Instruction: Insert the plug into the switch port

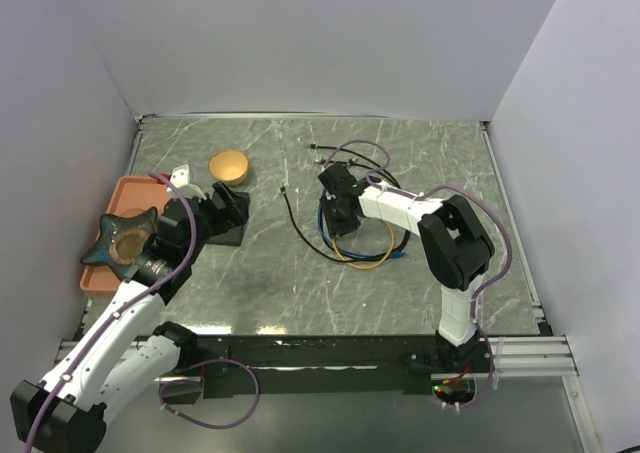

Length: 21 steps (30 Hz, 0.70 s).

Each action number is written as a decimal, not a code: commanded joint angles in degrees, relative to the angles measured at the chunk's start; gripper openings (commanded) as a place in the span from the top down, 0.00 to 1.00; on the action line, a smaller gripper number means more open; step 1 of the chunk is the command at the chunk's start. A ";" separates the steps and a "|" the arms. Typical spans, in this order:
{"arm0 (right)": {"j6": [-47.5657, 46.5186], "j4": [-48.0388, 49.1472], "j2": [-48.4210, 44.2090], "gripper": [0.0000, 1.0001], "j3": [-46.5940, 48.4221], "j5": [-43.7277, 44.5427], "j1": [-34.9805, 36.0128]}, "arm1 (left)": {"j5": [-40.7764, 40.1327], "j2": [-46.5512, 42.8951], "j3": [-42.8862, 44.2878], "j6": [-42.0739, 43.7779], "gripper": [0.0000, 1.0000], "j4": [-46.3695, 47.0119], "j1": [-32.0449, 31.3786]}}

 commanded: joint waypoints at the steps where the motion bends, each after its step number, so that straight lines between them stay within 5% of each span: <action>1: 1.60 4.89 -0.52 0.68 -1.05 -3.82 -0.28 | -1.41 0.36 1.62 0.08 0.04 -0.66 -0.22; 6: 0.90 6.56 -2.99 1.00 -0.88 -6.99 -0.63 | -2.38 -0.43 1.36 0.17 0.04 -1.28 -0.22; 18: 0.38 9.73 -14.24 1.00 -3.61 -12.27 -2.65 | -2.56 -2.28 1.09 0.26 0.04 -1.81 -0.22; 19: 0.46 8.42 -13.72 0.80 -2.74 -10.96 -2.74 | -2.47 -2.37 1.09 0.26 0.04 -1.63 -0.22; 21: 0.55 4.90 -11.01 0.61 -0.80 -9.99 -2.74 | -2.29 -2.37 1.01 0.17 0.04 -1.46 -0.22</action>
